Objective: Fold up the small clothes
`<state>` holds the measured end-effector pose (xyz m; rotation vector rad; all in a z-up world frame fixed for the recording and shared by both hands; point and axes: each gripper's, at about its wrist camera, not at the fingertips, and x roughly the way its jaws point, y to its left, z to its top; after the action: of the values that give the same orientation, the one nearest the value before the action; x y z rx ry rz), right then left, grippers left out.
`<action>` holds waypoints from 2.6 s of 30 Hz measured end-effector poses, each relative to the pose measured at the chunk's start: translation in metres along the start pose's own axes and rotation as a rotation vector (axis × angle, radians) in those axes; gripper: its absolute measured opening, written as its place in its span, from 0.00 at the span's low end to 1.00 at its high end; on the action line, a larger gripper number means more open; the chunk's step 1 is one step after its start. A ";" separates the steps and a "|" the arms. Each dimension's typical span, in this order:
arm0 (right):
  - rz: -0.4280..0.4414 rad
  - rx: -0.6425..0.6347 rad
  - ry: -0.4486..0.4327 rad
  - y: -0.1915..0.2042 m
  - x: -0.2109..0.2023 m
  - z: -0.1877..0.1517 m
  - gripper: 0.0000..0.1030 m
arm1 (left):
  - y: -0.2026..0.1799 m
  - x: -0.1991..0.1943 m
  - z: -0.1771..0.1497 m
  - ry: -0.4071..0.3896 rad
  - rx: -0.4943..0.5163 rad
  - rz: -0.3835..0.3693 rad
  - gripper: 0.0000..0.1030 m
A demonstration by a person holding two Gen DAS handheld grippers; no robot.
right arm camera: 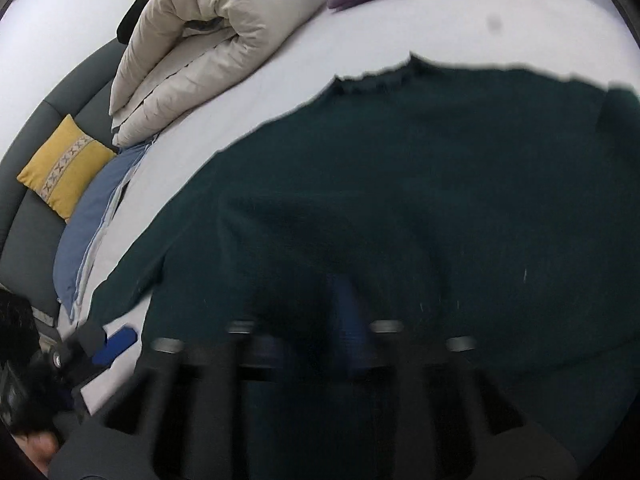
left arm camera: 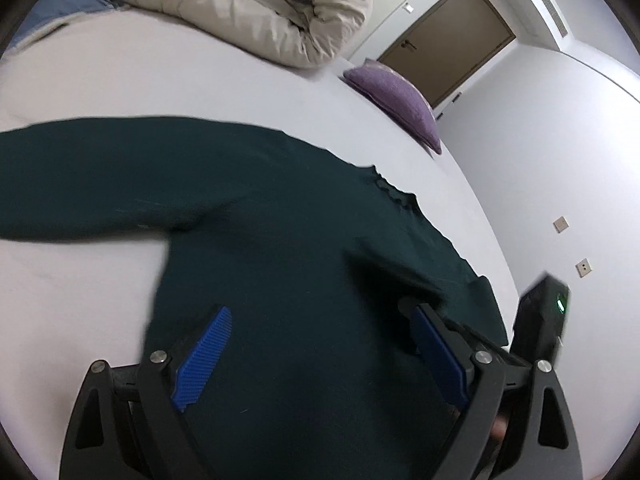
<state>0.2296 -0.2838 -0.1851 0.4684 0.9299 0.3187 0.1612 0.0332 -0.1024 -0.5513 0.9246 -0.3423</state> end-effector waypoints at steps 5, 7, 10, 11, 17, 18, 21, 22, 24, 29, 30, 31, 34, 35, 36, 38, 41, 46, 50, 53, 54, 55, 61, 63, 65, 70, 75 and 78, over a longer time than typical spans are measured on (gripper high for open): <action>0.044 -0.006 -0.060 -0.007 -0.033 -0.030 0.74 | -0.027 0.044 0.007 0.075 0.010 -0.037 0.89; 0.065 0.018 -0.038 -0.022 -0.060 -0.047 0.74 | -0.036 0.065 0.009 0.110 0.006 -0.036 0.89; 0.070 0.100 -0.060 -0.046 -0.095 -0.049 0.74 | -0.049 0.095 0.012 0.164 0.042 0.019 0.77; 0.077 0.127 -0.077 -0.056 -0.108 -0.054 0.74 | -0.052 0.100 0.013 0.162 0.057 0.040 0.72; 0.158 0.368 -0.210 -0.127 -0.146 -0.068 0.74 | -0.069 0.112 0.024 0.181 0.141 0.138 0.14; 0.180 0.419 -0.228 -0.140 -0.149 -0.069 0.73 | -0.072 0.109 0.027 0.175 0.152 0.133 0.09; 0.238 0.537 -0.244 -0.166 -0.152 -0.068 0.73 | -0.079 0.101 0.040 0.121 0.169 0.118 0.09; 0.248 0.561 -0.246 -0.171 -0.150 -0.064 0.73 | -0.083 0.099 0.045 0.096 0.176 0.110 0.09; 0.264 0.587 -0.252 -0.177 -0.144 -0.054 0.73 | -0.088 0.091 0.055 0.052 0.186 0.072 0.09; 0.260 0.663 -0.290 -0.199 -0.138 -0.029 0.73 | -0.084 0.090 0.068 -0.023 0.203 0.067 0.09; 0.240 0.683 -0.313 -0.206 -0.139 -0.025 0.70 | -0.081 0.094 0.068 -0.028 0.200 0.072 0.09; 0.235 0.710 -0.335 -0.214 -0.140 -0.024 0.68 | -0.074 0.098 0.068 -0.031 0.191 0.081 0.09; 0.231 0.774 -0.396 -0.241 -0.153 -0.031 0.57 | -0.052 0.107 0.060 -0.022 0.152 0.082 0.09; 0.242 0.784 -0.410 -0.249 -0.156 -0.035 0.50 | -0.047 0.111 0.056 -0.015 0.147 0.089 0.09; 0.259 0.797 -0.407 -0.255 -0.154 -0.039 0.40 | -0.042 0.117 0.051 -0.003 0.145 0.102 0.09; 0.251 0.784 -0.396 -0.260 -0.153 -0.043 0.36 | -0.034 0.125 0.042 0.002 0.136 0.107 0.09; 0.198 0.729 -0.348 -0.253 -0.158 -0.042 0.37 | -0.032 0.122 0.041 -0.013 0.143 0.102 0.09; 0.072 0.600 -0.305 -0.228 -0.191 -0.026 0.40 | -0.025 0.123 0.037 -0.026 0.136 0.082 0.12; -0.069 0.447 -0.312 -0.211 -0.194 0.018 0.40 | -0.026 0.122 0.039 -0.036 0.141 0.077 0.12; -0.160 0.384 -0.250 -0.213 -0.166 0.056 0.40 | -0.038 0.119 0.041 -0.071 0.225 0.131 0.12; -0.188 0.357 -0.228 -0.213 -0.153 0.069 0.40 | -0.041 0.119 0.042 -0.079 0.239 0.135 0.12; -0.209 0.344 -0.209 -0.216 -0.142 0.078 0.40 | -0.042 0.119 0.044 -0.085 0.247 0.137 0.11; -0.311 0.272 -0.175 -0.229 -0.106 0.099 0.10 | -0.028 0.123 0.048 -0.094 0.210 0.123 0.11; -0.311 0.261 -0.191 -0.231 -0.109 0.098 0.07 | -0.029 0.122 0.049 -0.100 0.208 0.119 0.11; -0.321 0.262 -0.225 -0.232 -0.115 0.094 0.06 | -0.036 0.117 0.049 -0.127 0.236 0.130 0.10; -0.328 0.311 -0.280 -0.242 -0.118 0.084 0.05 | -0.031 0.129 0.047 -0.087 0.240 0.162 0.11; -0.301 0.326 -0.283 -0.257 -0.113 0.082 0.04 | -0.015 0.131 0.050 -0.077 0.173 0.093 0.14; -0.330 0.332 -0.262 -0.246 -0.123 0.084 0.12 | -0.011 0.126 0.049 -0.090 0.146 0.054 0.17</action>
<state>0.2449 -0.5709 -0.1847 0.6331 0.7885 -0.1975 0.2724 -0.0244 -0.1554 -0.4039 0.8191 -0.3311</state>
